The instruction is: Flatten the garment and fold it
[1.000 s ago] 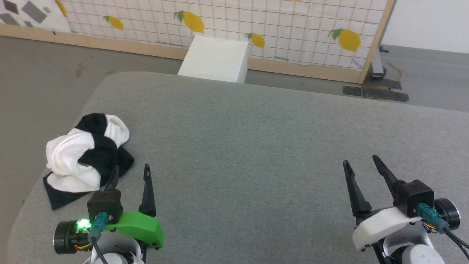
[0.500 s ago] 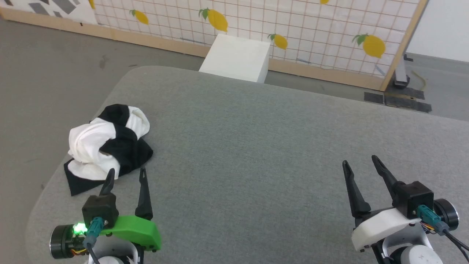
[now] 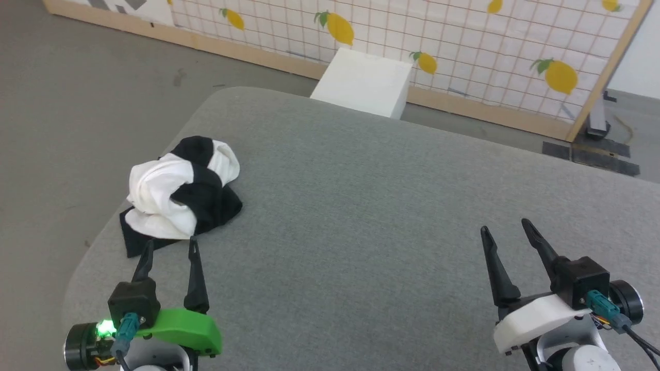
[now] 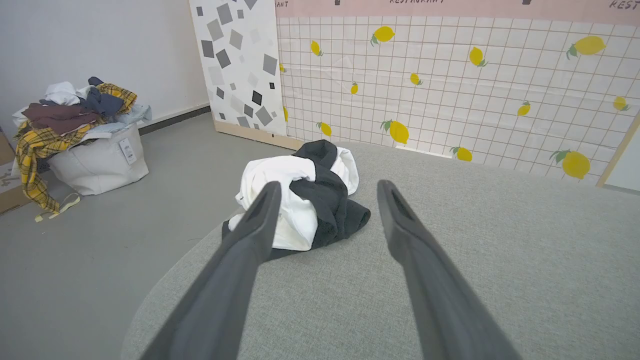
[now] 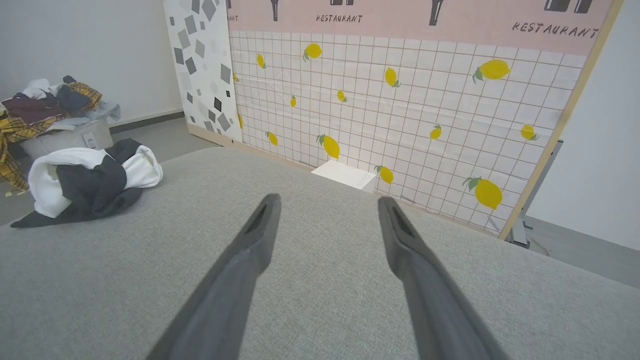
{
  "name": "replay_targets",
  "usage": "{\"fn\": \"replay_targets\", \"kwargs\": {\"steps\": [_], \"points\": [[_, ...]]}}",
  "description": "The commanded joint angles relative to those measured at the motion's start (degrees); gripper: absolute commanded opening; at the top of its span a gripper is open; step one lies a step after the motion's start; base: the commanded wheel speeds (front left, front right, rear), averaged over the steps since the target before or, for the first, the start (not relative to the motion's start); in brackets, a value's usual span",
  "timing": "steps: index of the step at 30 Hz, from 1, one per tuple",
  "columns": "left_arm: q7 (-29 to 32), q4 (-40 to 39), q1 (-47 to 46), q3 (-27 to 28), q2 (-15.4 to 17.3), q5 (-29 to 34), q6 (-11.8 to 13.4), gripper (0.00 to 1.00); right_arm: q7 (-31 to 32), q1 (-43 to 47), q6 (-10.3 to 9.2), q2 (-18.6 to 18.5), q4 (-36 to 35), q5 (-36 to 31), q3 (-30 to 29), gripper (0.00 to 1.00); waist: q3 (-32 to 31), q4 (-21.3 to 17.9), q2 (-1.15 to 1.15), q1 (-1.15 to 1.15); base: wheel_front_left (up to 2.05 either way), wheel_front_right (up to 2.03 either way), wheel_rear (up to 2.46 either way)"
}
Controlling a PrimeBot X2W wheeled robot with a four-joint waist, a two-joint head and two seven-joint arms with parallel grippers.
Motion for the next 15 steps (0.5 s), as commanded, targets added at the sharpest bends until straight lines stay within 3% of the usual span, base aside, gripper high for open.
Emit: {"fn": "replay_targets", "kwargs": {"steps": [1, 15], "points": [[-0.6, -0.1, 0.7, 0.0, 0.6, -0.7, 0.5, 1.0, -0.6, -0.4, -0.04, 0.0, 0.2, 0.6, 0.1, 1.0, 0.0, 1.0, 0.0, 0.0, 0.0, 0.0, 0.0], [-2.2, 0.1, 1.3, -0.3, 1.2, -2.3, 1.8, 1.0, -1.8, -0.6, -0.04, 0.0, 0.9, 1.0, 0.4, 1.0, 0.1, 5.1, 0.0, 0.0, 0.0, 0.0, 0.0]]}}
